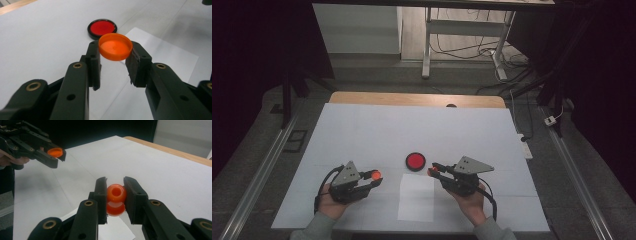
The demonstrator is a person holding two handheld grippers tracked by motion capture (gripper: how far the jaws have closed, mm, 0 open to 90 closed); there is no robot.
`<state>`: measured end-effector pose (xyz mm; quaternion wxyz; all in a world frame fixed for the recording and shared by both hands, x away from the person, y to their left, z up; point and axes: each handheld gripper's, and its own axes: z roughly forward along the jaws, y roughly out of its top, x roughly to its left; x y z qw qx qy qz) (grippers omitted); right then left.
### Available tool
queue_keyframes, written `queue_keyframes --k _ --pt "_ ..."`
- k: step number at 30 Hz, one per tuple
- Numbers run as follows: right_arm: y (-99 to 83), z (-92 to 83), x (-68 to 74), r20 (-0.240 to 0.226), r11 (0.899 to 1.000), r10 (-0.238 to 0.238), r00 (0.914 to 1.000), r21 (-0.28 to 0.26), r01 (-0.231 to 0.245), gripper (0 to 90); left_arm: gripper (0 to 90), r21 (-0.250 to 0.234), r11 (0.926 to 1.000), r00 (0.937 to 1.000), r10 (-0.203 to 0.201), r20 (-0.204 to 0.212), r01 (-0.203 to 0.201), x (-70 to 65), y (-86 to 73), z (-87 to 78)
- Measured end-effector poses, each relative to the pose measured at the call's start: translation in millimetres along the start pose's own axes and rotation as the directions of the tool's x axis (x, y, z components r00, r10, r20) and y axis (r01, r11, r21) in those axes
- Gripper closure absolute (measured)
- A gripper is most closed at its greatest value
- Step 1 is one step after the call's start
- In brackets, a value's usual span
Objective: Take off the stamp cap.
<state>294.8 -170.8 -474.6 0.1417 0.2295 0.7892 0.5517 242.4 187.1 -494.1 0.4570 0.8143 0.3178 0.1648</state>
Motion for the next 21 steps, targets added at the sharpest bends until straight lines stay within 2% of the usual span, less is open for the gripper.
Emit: queue_keyframes --k 9,13,21 --pt "-0.9 -0.6 -2.5 0.012 1.0 -0.001 0.9999 0.004 0.001 72.0 65.4 -0.005 0.9991 0.9987 -0.043 -0.027 0.042 8.8 -15.3 -15.6" --pt "-1.9 -1.3 -4.4 0.019 1.0 0.002 0.9998 0.004 -0.002 71.9 65.4 -0.008 0.9982 0.9976 -0.06 -0.032 0.06 11.4 -19.0 -17.4" --pt "-2.8 -2.3 -6.4 0.029 1.0 0.001 0.9996 0.007 -0.001 71.9 65.4 -0.008 0.9979 0.9973 -0.065 -0.034 0.064 13.0 -19.9 -17.8"
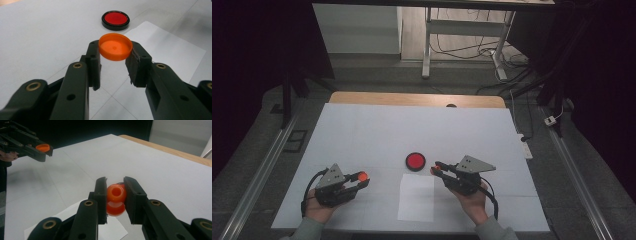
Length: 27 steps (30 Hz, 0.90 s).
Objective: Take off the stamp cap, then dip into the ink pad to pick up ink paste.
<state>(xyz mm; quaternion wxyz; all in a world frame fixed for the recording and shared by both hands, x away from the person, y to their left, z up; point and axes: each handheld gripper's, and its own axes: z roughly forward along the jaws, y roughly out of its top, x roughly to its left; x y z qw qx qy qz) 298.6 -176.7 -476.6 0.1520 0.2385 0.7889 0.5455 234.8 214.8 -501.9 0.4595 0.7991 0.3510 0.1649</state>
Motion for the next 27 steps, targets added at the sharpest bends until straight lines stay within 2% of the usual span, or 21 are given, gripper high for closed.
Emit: queue_keyframes --k 18,27 --pt "0.3 -0.3 -0.2 0.004 1.0 -0.001 1.0 -0.003 0.001 71.9 65.4 0.001 1.0 1.0 -0.001 -0.005 0.001 1.4 0.1 -0.6" --pt "3.5 4.3 -3.7 0.006 1.0 0.019 0.9998 0.001 -0.019 71.9 65.4 0.003 0.9999 0.9999 -0.011 0.003 0.011 2.3 0.3 0.8"
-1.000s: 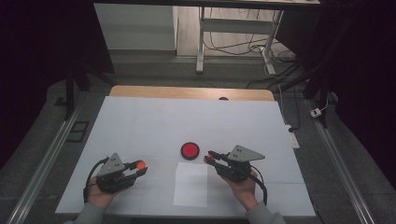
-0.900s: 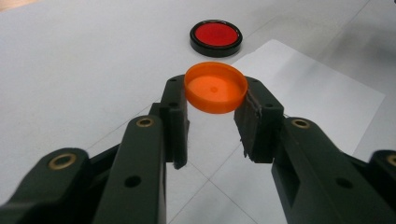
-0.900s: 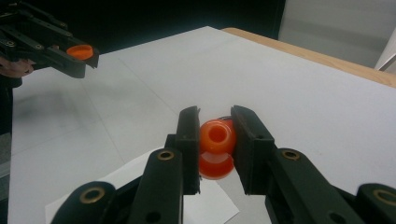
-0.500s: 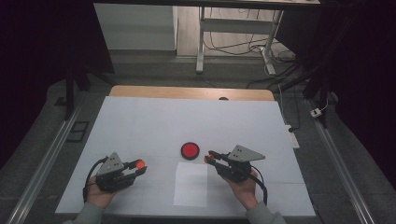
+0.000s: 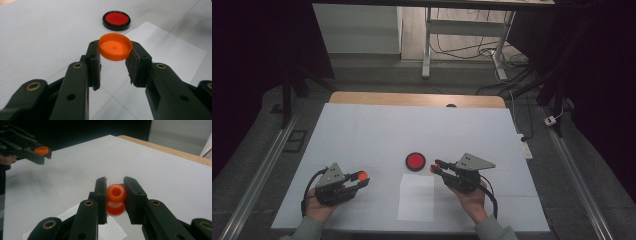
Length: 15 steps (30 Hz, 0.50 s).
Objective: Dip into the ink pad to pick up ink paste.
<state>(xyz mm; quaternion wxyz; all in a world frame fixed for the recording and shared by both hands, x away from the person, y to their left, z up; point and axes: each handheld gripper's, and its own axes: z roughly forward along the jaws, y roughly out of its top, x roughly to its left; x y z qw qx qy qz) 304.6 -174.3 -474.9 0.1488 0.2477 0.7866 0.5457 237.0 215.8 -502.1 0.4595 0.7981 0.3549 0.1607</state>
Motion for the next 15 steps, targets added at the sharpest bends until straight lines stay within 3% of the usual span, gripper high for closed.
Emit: queue_keyframes --k 15 --pt "3.9 32.8 -12.8 0.004 0.998 0.021 0.9998 0.061 -0.021 71.9 65.4 0.014 0.9999 0.9999 0.01 0.014 -0.01 -2.4 0.7 4.4"
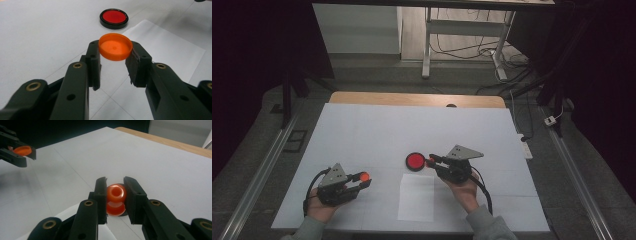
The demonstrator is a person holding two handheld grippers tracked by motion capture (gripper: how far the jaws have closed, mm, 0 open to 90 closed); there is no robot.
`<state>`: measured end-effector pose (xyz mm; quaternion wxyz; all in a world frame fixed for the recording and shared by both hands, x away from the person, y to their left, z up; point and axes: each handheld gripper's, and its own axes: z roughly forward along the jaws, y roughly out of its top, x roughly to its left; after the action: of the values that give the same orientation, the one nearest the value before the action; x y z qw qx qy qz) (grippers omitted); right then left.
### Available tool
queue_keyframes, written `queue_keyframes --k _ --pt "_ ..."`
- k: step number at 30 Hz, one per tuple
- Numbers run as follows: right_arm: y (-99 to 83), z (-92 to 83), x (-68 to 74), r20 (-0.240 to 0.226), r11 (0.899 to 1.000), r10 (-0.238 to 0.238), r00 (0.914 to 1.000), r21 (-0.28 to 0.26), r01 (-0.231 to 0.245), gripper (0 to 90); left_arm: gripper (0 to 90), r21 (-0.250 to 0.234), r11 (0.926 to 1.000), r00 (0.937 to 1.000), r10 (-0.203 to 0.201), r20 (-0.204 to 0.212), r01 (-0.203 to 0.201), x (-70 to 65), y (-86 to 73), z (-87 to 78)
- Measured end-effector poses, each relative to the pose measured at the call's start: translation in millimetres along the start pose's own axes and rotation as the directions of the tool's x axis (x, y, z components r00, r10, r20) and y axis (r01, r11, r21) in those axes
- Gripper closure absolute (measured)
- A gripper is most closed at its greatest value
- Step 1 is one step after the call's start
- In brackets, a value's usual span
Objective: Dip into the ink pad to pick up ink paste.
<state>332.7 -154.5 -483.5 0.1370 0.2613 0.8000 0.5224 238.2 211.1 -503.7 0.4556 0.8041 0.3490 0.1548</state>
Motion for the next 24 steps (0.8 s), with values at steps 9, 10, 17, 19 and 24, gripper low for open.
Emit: queue_keyframes --k 9,10,17,19,24 --pt "4.9 15.5 -6.2 0.007 1.0 0.018 0.9998 0.01 -0.018 71.9 65.3 0.0 1.0 1.0 0.002 -0.001 -0.002 0.4 -0.2 0.3" --pt "4.9 17.0 -6.1 0.006 1.0 0.018 0.9998 0.014 -0.018 71.9 65.4 0.001 1.0 1.0 0.002 0.0 -0.002 0.3 -0.1 0.5" --pt "5.7 25.0 -9.2 0.014 0.999 0.026 0.9996 0.022 -0.027 71.9 65.4 0.007 1.0 1.0 0.005 0.0 -0.005 -0.4 -0.5 2.3" --pt "6.5 26.5 -9.6 0.014 0.999 0.024 0.9996 0.027 -0.025 71.9 65.4 0.007 1.0 1.0 0.005 0.0 -0.005 -0.3 -0.5 2.4" --pt "7.8 30.3 -9.3 0.013 0.999 0.02 0.9997 0.031 -0.021 71.9 65.3 0.012 0.9999 1.0 0.006 0.0 -0.006 -0.6 -0.7 3.0"
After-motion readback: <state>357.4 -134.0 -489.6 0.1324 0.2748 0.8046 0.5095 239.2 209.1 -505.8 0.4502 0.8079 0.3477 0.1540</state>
